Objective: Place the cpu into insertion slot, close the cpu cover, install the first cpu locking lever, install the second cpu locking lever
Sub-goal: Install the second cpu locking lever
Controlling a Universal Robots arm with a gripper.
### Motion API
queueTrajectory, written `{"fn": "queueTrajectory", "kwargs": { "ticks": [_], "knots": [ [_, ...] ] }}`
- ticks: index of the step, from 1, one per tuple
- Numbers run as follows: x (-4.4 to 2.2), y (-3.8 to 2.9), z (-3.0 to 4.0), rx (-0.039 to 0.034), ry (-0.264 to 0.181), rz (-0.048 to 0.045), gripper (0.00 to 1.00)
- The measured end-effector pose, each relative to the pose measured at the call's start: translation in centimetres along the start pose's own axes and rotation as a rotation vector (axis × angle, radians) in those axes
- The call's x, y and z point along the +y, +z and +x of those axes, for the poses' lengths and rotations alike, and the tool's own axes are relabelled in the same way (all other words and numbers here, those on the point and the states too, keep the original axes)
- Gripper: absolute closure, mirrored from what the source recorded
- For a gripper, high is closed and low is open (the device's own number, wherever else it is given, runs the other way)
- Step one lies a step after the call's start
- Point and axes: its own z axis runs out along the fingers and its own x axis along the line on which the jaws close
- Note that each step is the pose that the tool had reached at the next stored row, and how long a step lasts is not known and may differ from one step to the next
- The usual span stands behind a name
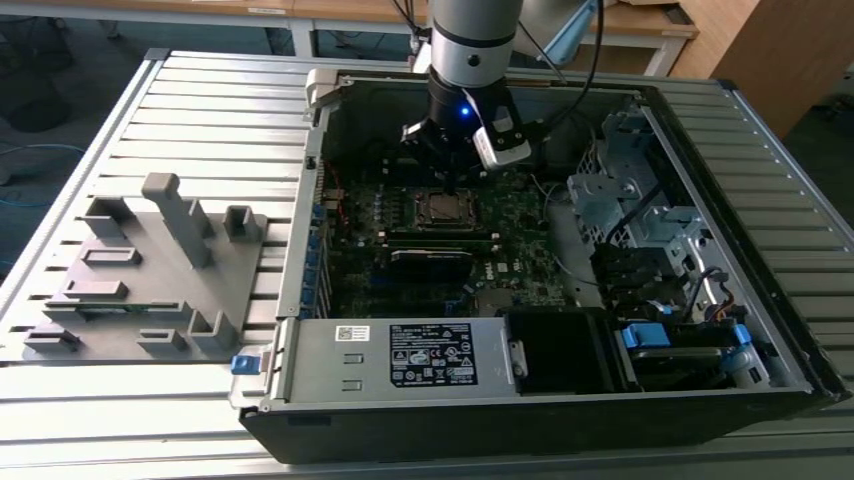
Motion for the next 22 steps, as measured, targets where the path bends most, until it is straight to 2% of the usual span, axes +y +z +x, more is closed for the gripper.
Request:
{"fn": "queueTrajectory", "kwargs": {
  "ticks": [11, 22],
  "knots": [
    [-0.51, -0.03, -0.05, 0.0000, 0.000, 0.0000, 0.90],
    [-0.73, -0.03, -0.07, 0.0000, 0.000, 0.0000, 0.90]
  ]
}}
